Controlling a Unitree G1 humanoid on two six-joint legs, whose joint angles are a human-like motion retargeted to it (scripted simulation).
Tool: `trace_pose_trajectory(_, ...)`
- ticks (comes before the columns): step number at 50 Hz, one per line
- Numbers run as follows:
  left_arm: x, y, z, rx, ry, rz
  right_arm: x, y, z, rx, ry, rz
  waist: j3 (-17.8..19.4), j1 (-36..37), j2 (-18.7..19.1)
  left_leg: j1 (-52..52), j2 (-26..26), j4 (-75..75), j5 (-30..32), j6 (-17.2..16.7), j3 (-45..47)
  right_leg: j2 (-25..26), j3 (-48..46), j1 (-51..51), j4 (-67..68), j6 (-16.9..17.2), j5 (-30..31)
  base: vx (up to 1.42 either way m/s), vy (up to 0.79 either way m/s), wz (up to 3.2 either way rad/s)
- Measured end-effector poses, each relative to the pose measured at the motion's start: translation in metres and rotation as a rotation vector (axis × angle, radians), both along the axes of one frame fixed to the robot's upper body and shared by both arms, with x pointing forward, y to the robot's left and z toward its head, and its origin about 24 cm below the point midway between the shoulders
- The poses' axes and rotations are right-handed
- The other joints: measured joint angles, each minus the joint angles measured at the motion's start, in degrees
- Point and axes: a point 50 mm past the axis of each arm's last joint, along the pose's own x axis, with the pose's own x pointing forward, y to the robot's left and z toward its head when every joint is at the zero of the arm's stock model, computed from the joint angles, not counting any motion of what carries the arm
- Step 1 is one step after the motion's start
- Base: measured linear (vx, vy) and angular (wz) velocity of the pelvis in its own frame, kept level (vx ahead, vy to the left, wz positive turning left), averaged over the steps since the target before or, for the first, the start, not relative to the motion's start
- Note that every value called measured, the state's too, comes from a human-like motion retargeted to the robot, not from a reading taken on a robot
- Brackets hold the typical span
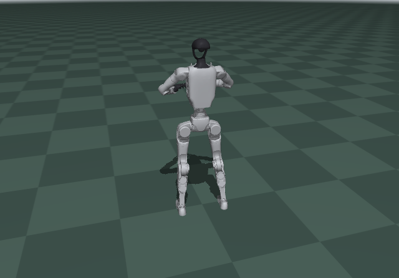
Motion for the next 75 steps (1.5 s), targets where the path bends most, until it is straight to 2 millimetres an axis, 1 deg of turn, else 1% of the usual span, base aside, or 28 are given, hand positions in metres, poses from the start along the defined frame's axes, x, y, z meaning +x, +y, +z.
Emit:
trace_pose_trajectory(2, -0.001, -0.001, 0.011, -0.082, 0.003, -0.001, -0.001, 0.0, 0.01, 0.095, 0.021, -0.005, -0.2, 0.0, 0.1, -0.1, 0.1, -0.1, 0.0, 0.1, 0.2, 0.1, 0.2, -0.5, 0.4, 0.0, -0.1, 0.0, -0.02, -0.1)
trace_pose_trajectory(3, -0.002, 0.0, 0.021, -0.137, -0.01, 0.001, -0.002, -0.001, 0.018, 0.153, 0.029, -0.005, -0.5, 0.4, 0.0, -0.3, 0.4, 0.0, -0.2, 0.2, 0.6, 0.3, 0.6, -1.6, 1.9, 0.2, -0.4, 0.0, 0.0, 0.0)
trace_pose_trajectory(5, -0.004, -0.001, 0.046, -0.282, -0.047, -0.012, -0.005, -0.003, 0.04, 0.284, 0.02, 0.001, -0.6, 0.0, 0.1, -0.4, 0.0, -0.2, 0.1, 0.0, 0.3, 0.0, 0.4, -0.7, 0.0, 0.0, 0.1, 0.0, 0.0, 0.0)
trace_pose_trajectory(8, -0.007, 0.002, 0.096, -0.529, -0.101, -0.041, -0.007, -0.007, 0.082, 0.481, -0.005, 0.028, -1.1, -0.1, 0.3, -0.2, 0.1, -0.4, 0.1, 0.0, 0.4, 0.1, 0.4, -0.4, -0.4, -0.1, 0.3, 0.0, 0.0, 0.0)
trace_pose_trajectory(10, -0.007, 0.003, 0.131, -0.695, -0.102, -0.078, -0.008, -0.007, 0.112, 0.592, -0.022, 0.057, -1.8, 0.1, 0.3, -0.3, 0.1, -0.5, 0.0, 0.2, 0.6, 0.0, 0.6, -1.2, 0.6, 0.0, -0.1, 0.0, 0.0, 0.0)
trace_pose_trajectory(12, -0.006, 0.003, 0.164, -0.858, -0.058, -0.14, -0.007, -0.006, 0.143, 0.68, -0.043, 0.092, -2.4, -0.1, 0.5, -0.2, 0.1, -0.5, 0.1, 0.1, 0.5, 0.1, 0.5, -0.5, -0.5, -0.3, 0.2, 0.0, 0.0, 0.0)
trace_pose_trajectory(15, -0.002, -0.001, 0.211, -1.057, 0.073, -0.268, -0.006, -0.001, 0.189, 0.774, -0.051, 0.153, -3.7, -0.2, 0.7, -0.1, 0.2, -0.6, 0.2, 0.1, 0.6, 0.2, 0.5, -0.5, -0.6, -0.6, 0.3, 0.0, 0.0, 0.0)
trace_pose_trajectory(17, 0.004, -0.007, 0.244, -1.135, 0.172, -0.371, -0.003, 0.006, 0.221, 0.811, -0.042, 0.194, -4.2, -0.2, 0.8, -0.2, 0.2, -0.4, 0.2, 0.0, 0.6, 0.2, 0.4, -0.5, -0.5, -0.7, 0.3, 0.0, 0.0, 0.0)
trace_pose_trajectory(19, 0.008, -0.016, 0.274, -1.167, 0.244, -0.461, 0.0, 0.013, 0.251, 0.835, -0.022, 0.227, -5.1, -0.2, 1.0, -0.3, 0.2, -0.4, 0.3, -0.3, 0.5, 0.2, 0.2, -0.5, -0.5, -0.7, 0.4, 0.0, 0.0, 0.0)
trace_pose_trajectory(21, 0.012, -0.025, 0.304, -1.168, 0.274, -0.519, 0.004, 0.02, 0.282, 0.86, 0.002, 0.245, -5.9, -0.3, 1.0, -0.5, 0.3, -0.4, 0.5, -0.6, 0.5, 0.2, 0.0, -0.6, -0.6, -0.7, 0.6, 0.0, 0.0, 0.0)
trace_pose_trajectory(23, 0.018, -0.033, 0.337, -1.158, 0.259, -0.539, 0.011, 0.025, 0.315, 0.897, 0.025, 0.237, -6.6, -0.4, 1.1, -0.9, 0.4, -0.4, 0.6, -1.0, 0.4, 0.2, -0.2, -0.9, -0.6, -0.6, 0.7, 0.0, 0.0, 0.0)
trace_pose_trajectory(25, 0.024, -0.038, 0.369, -1.155, 0.209, -0.505, 0.02, 0.025, 0.349, 0.964, 0.044, 0.191, -7.3, -0.6, 1.1, -1.3, 0.5, -0.4, 0.9, -1.4, 0.4, 0.3, -0.4, -1.2, -0.8, -0.4, 1.0, 0.0, 0.0, 0.0)
trace_pose_trajectory(27, 0.034, -0.04, 0.404, -1.224, 0.159, -0.356, 0.031, 0.018, 0.385, 1.174, 0.084, 0.087, -7.8, -0.7, 0.8, -2.1, 0.2, -0.8, 1.6, -1.0, 0.3, -0.1, -0.8, -2.1, -0.9, 0.1, 1.4, 0.0, 0.0, 0.0)
trace_pose_trajectory(29, 0.038, -0.04, 0.434, -1.254, 0.073, -0.227, 0.038, 0.004, 0.414, 1.28, 0.096, -0.043, -8.4, -0.7, 0.6, -2.9, 0.5, -0.9, 1.9, -1.2, 0.3, 0.2, -1.1, -2.7, -1.1, 0.2, 1.8, 0.0, 0.0, 0.0)
trace_pose_trajectory(31, 0.037, -0.038, 0.456, -1.296, -0.002, -0.085, 0.04, -0.015, 0.433, 1.377, 0.108, -0.181, -9.0, -0.5, 0.3, -3.6, 0.9, -0.9, 2.2, -1.4, 0.2, 0.6, -1.3, -3.2, -1.5, 0.2, 2.1, 0.0, 0.0, 0.0)
trace_pose_trajectory(33, 0.031, -0.037, 0.47, -1.344, -0.061, 0.034, 0.036, -0.032, 0.443, 1.447, 0.115, -0.283, -9.6, -0.4, 0.0, -4.3, 1.2, -1.0, 2.5, -1.5, 0.1, 0.9, -1.6, -3.7, -1.7, 0.2, 2.4, 0.0, 0.0, 0.0)
trace_pose_trajectory(35, 0.025, -0.037, 0.478, -1.385, -0.098, 0.102, 0.031, -0.04, 0.448, 1.481, 0.111, -0.323, -10.0, -0.4, -0.2, -4.8, 1.3, -1.0, 2.7, -1.3, 0.0, 1.1, -1.8, -4.1, -2.0, 0.2, 2.6, 0.0, 0.0, 0.0)
trace_pose_trajectory(39, 0.015, -0.047, 0.484, -1.372, -0.125, 0.089, 0.025, -0.032, 0.453, 1.458, 0.1, -0.254, -10.5, -0.8, -0.3, -5.5, 1.2, -1.1, 2.9, -1.0, -0.3, 1.0, -2.1, -4.5, -2.2, 0.2, 2.8, 0.0, 0.0, 0.0)
trace_pose_trajectory(42, 0.016, -0.051, 0.483, -1.301, -0.137, 0.059, 0.026, -0.025, 0.452, 1.429, 0.11, -0.191, -10.9, -1.1, -0.3, -5.6, 1.1, -1.1, 2.8, -0.8, -0.4, 0.9, -2.2, -4.5, -2.3, 0.2, 2.7, 0.0, 0.0, 0.0)
trace_pose_trajectory(45, 0.022, -0.043, 0.478, -1.231, -0.186, 0.067, 0.03, -0.025, 0.447, 1.406, 0.129, -0.155, -11.4, -1.5, 0.2, -5.2, 0.9, -1.0, 2.5, -0.5, -0.6, 0.6, -2.3, -4.0, -2.1, 0.2, 2.3, 0.0, 0.0, 0.0)
trace_pose_trajectory(49, 0.023, -0.043, 0.473, -1.167, -0.254, 0.06, 0.03, -0.028, 0.446, 1.393, 0.05, -0.163, -11.8, -1.5, -0.3, -5.1, 1.2, -0.9, 2.3, -0.8, -0.3, 1.0, -2.1, -4.3, -1.6, 0.2, 2.2, 0.0, 0.0, 0.0)
trace_pose_trajectory(53, 0.022, -0.039, 0.466, -1.08, -0.329, 0.024, 0.028, -0.025, 0.443, 1.29, -0.037, -0.149, -12.1, -1.5, -0.2, -4.7, 1.1, -0.8, 2.0, -0.7, 0.0, 0.8, -1.8, -5.0, 0.4, 0.2, 1.3, 0.0, 0.0, 0.0)
trace_pose_trajectory(55, 0.019, -0.04, 0.462, -1.032, -0.349, -0.013, 0.024, -0.021, 0.442, 1.215, -0.107, -0.144, -12.0, -1.6, 0.1, -4.4, 1.3, -0.7, 1.9, -1.2, -0.1, 1.0, -1.9, -3.7, -1.4, 0.2, 1.8, 0.0, 0.0, 0.0)
trace_pose_trajectory(59, 0.005, -0.047, 0.453, -0.941, -0.39, -0.135, 0.011, -0.008, 0.436, 1.025, -0.287, -0.112, -11.5, -1.4, 0.5, -3.7, 1.5, -0.7, 1.7, -1.5, 0.1, 1.2, -1.8, -2.9, -1.6, 0.2, 1.9, 0.0, 0.0, 0.0)
trace_pose_trajectory(63, -0.019, -0.057, 0.436, -0.859, -0.423, -0.295, -0.009, 0.007, 0.42, 0.851, -0.422, -0.016, -10.7, -1.0, 0.6, -3.1, 1.5, -0.7, 1.5, -1.6, 0.2, 1.3, -1.5, -2.4, -1.7, 0.2, 1.8, 0.0, 0.0, 0.0)
trace_pose_trajectory(68, -0.048, -0.062, 0.404, -0.756, -0.423, -0.462, -0.034, 0.023, 0.384, 0.672, -0.473, 0.138, -9.5, -1.0, 0.6, -2.5, 1.4, -0.6, 1.3, -1.4, 0.3, 1.2, -1.2, -1.9, -1.8, 0.2, 1.7, 0.0, 0.0, 0.0)
trace_pose_trajectory(71, -0.057, -0.061, 0.38, -0.707, -0.387, -0.52, -0.043, 0.028, 0.359, 0.585, -0.456, 0.201, -8.8, -1.1, 0.7, -2.3, 1.2, -0.6, 1.2, -1.2, 0.3, 1.1, -1.1, -1.6, -1.8, 0.2, 1.6, 0.0, 0.0, 0.0)
trace_pose_trajectory(75, -0.063, -0.057, 0.347, -0.659, -0.335, -0.553, -0.046, 0.03, 0.328, 0.492, -0.447, 0.226, -8.0, -1.5, 0.7, -1.9, 1.0, -0.6, 1.1, -1.0, 0.3, 0.9, -0.8, -1.4, -1.7, 0.2, 1.5, 0.0, 0.0, 0.0)
